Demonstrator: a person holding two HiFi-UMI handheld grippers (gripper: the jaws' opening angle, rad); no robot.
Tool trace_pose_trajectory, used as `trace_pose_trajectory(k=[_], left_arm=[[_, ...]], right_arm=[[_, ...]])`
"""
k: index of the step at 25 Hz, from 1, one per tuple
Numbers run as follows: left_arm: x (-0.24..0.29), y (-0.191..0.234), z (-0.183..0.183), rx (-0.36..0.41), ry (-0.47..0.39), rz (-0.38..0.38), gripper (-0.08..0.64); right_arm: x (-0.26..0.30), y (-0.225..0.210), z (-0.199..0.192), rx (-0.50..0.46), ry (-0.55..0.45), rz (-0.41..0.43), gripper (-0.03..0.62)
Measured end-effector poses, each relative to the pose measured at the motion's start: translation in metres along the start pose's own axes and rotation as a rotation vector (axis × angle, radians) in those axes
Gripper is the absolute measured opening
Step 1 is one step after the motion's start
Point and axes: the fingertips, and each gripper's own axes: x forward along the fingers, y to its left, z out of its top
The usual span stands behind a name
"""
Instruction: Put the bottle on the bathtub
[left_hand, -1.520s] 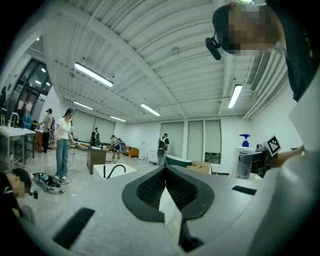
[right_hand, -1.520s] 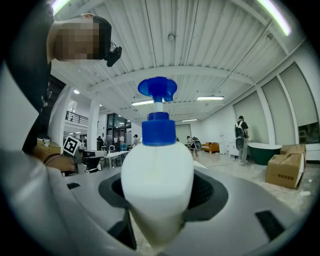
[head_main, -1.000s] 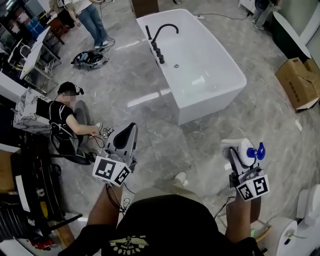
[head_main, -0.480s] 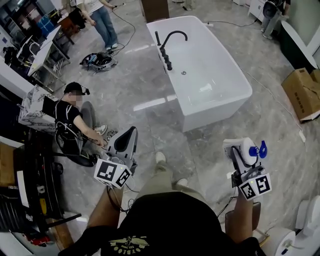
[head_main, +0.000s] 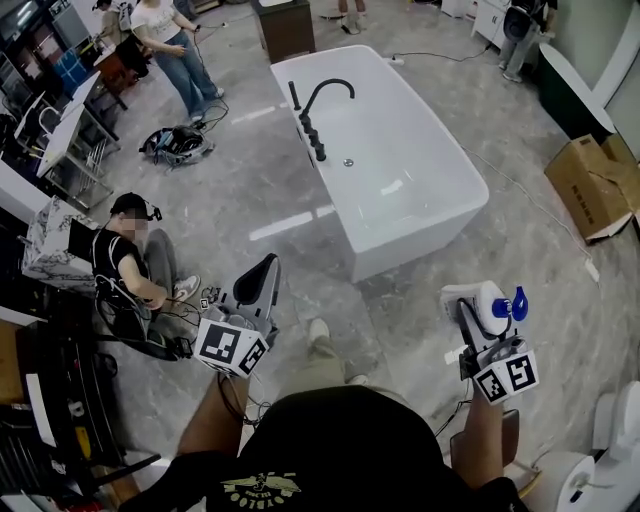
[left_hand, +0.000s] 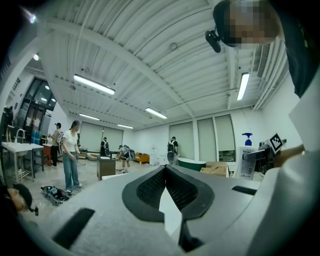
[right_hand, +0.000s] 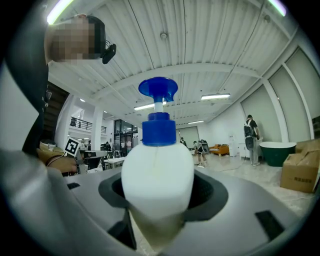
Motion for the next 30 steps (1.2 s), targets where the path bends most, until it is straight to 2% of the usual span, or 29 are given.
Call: trace_pose_trajectory(k=[12,19,25,30], left_arm=[[0.059,0.059,0.003,0.007,0.022,-0.006,0.009],[0.106,0.088,0.003,0.013,0.038,-0.063,0.009],[0.135,0.135,-0.002,-0.026,0.021,-0.089,0.009],[0.158,0.159,-0.004,0.001,0.01,-0.144,0.009]], right_arm=[[0.083,-0.02,0.008,0.012,-0.008,0.004,0.262],[0.121,-0.036,0.017,0.007,-0.012,-0.049,0.262],[0.16,-0.029,0.022,-0.018,0.004,-0.088,0.262],[0.188,-0.018,0.026,-0.036,0.003,-0.118,0.262]])
